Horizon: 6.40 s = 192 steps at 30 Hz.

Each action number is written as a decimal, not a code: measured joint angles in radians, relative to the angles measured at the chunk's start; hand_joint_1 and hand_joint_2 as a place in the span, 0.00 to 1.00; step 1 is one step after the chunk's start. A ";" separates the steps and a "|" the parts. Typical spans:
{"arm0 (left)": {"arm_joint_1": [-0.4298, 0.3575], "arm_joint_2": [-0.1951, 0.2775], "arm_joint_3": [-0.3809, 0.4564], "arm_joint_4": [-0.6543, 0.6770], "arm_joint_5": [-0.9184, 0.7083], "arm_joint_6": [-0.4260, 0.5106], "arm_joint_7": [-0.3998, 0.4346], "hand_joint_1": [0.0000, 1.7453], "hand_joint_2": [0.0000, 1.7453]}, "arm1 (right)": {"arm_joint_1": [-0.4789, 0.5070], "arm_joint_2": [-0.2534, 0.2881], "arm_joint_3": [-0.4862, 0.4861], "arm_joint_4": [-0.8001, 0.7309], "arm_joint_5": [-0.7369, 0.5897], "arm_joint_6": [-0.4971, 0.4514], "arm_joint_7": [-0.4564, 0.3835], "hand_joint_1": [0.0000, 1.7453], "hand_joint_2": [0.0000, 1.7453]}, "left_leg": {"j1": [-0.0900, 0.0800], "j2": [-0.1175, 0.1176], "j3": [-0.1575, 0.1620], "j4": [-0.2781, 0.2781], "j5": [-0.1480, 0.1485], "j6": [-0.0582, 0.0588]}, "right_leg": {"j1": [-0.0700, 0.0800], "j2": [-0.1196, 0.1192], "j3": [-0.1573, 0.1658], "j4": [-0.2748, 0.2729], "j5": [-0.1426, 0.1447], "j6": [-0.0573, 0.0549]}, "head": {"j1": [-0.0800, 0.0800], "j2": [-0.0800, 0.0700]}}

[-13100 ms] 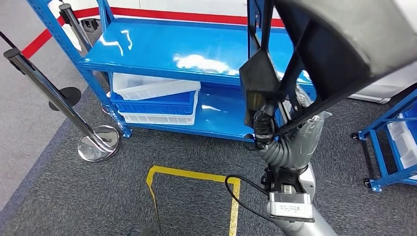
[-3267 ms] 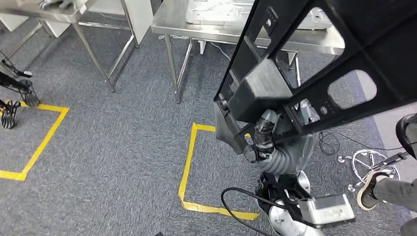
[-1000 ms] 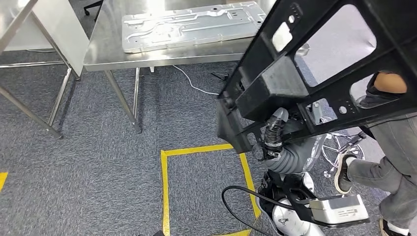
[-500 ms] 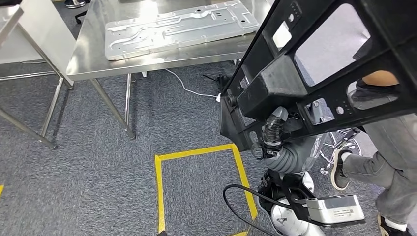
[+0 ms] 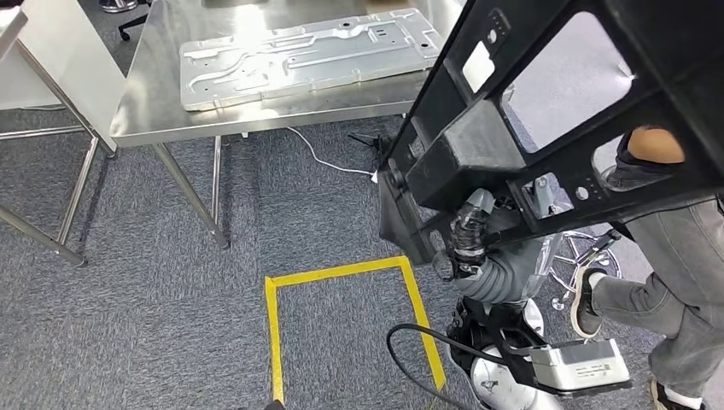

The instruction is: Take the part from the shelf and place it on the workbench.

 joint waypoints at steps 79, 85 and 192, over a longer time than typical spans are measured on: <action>0.022 -0.003 0.008 0.007 0.015 0.007 0.021 0.00 1.00 | -0.022 0.014 0.021 0.106 -0.038 0.145 0.022 1.00 1.00 | -0.003 -0.014 -0.164 0.149 0.000 -0.038 | 0.003 -0.014 0.215 -0.236 0.014 -0.062 | -0.005 0.000; 0.023 -0.002 0.014 0.007 0.018 0.008 0.021 0.00 1.00 | -0.032 0.014 0.032 0.122 -0.040 0.180 0.031 1.00 1.00 | -0.013 -0.017 -0.104 0.036 0.066 -0.006 | 0.006 -0.009 0.253 -0.214 -0.005 -0.030 | -0.005 0.000; -0.015 0.027 0.081 0.007 0.065 0.052 -0.106 0.00 1.00 | -0.533 -0.360 0.426 0.873 1.386 0.574 0.346 1.00 1.00 | -0.001 -0.014 -0.072 0.036 0.035 -0.043 | -0.002 -0.010 0.101 -0.240 0.116 -0.041 | -0.016 0.000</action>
